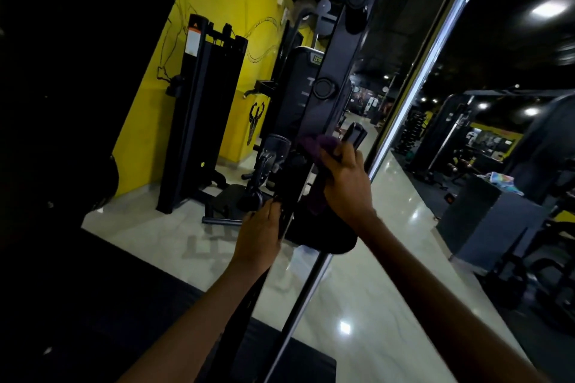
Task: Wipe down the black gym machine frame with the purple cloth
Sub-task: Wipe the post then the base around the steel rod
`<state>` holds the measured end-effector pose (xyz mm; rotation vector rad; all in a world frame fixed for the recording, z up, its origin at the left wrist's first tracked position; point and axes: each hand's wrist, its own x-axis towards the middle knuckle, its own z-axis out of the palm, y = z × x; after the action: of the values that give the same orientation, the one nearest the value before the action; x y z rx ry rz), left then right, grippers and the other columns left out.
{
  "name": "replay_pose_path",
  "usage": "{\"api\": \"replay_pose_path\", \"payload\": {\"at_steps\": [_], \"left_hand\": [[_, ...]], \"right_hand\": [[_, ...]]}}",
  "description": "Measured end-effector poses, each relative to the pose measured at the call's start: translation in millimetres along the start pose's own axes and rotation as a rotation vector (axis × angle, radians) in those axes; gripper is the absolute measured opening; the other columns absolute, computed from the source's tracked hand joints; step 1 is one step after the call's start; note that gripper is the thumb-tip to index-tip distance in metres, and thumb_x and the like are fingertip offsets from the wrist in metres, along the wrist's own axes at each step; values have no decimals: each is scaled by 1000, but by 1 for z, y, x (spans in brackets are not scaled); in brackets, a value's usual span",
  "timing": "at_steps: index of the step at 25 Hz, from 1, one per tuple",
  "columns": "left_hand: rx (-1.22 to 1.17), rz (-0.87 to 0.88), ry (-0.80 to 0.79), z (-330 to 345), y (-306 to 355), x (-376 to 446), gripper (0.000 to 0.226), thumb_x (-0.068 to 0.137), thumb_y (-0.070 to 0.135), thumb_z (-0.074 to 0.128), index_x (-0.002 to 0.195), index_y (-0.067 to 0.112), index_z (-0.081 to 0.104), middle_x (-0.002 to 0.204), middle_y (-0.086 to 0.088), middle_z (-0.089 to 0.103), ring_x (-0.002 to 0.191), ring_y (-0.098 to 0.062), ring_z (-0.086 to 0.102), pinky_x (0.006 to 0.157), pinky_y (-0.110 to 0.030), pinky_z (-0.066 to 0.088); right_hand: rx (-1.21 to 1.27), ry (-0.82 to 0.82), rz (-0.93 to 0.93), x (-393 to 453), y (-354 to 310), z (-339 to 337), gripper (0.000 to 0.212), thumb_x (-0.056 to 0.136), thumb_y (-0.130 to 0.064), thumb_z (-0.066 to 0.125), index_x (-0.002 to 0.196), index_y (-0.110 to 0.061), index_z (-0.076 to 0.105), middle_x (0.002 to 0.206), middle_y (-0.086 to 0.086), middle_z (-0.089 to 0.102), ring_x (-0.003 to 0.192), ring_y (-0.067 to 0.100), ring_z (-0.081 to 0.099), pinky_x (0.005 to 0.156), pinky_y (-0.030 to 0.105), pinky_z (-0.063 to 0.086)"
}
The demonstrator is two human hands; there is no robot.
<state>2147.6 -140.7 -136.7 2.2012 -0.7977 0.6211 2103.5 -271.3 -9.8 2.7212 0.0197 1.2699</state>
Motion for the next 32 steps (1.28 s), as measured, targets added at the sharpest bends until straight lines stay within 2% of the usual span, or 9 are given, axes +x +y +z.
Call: {"api": "replay_pose_path", "payload": {"at_steps": [4,8,11,14,16,20,25,29,32], "left_hand": [[-117,-30,-45,-4,-2,-1,54,86,-5,51,138,3,37,136,-14,46,113,-35,55,89,-39,42],[-279,-67,-144,-9,-14,-5,60,89,-3,48,145,11,31,134,-15,51,107,-38,58,79,-43,48],[-314,-113,-148,-10,-28,-5,52,93,5,50,143,15,38,128,-12,58,108,-30,61,81,-38,50],[-68,-103,-400,3,-43,-38,42,96,16,49,138,17,46,143,-4,47,109,-27,59,84,-31,44],[-171,-146,-534,14,-52,-71,59,94,14,54,148,21,30,156,2,26,119,-25,54,92,-33,46],[-295,-250,-443,22,-48,-82,72,92,15,58,151,21,17,157,1,22,121,-28,52,92,-40,47],[-226,-141,-245,26,-51,-84,64,88,4,57,147,16,34,154,-2,30,116,-31,57,86,-42,52],[-264,-259,-311,42,-52,-103,72,90,9,59,150,11,20,150,-8,35,118,-33,55,89,-42,49],[-151,-304,-527,62,-62,-122,72,91,16,58,151,9,18,151,-8,30,127,-30,47,98,-37,43]], "right_hand": [[45,-88,-34,-44,-33,46,46,68,-5,69,114,-5,64,114,20,50,97,44,52,49,40,56],[-83,-282,-233,-34,-26,37,53,75,-10,68,127,-13,58,126,14,42,115,38,40,64,41,57],[-148,-79,-175,-27,-10,34,57,59,-6,78,115,-9,65,112,12,38,93,38,51,52,35,53],[-79,-127,-164,-46,-17,59,76,45,-7,84,119,-11,64,109,10,35,91,40,55,49,34,53],[32,-154,-170,-61,-20,66,62,59,-6,73,121,-9,63,109,8,34,96,39,51,51,33,52],[248,-158,-16,-79,-15,66,44,79,-5,52,122,3,59,110,24,48,93,46,52,68,40,51],[277,-284,13,-132,-33,96,46,69,4,60,116,3,60,107,19,46,90,40,52,56,43,56],[140,-322,-43,-132,-39,113,68,47,-3,82,113,-8,65,106,10,37,91,29,41,46,29,51],[108,-507,-102,-129,-42,105,65,64,-4,75,127,-12,59,117,8,36,106,38,49,59,38,57]]}}
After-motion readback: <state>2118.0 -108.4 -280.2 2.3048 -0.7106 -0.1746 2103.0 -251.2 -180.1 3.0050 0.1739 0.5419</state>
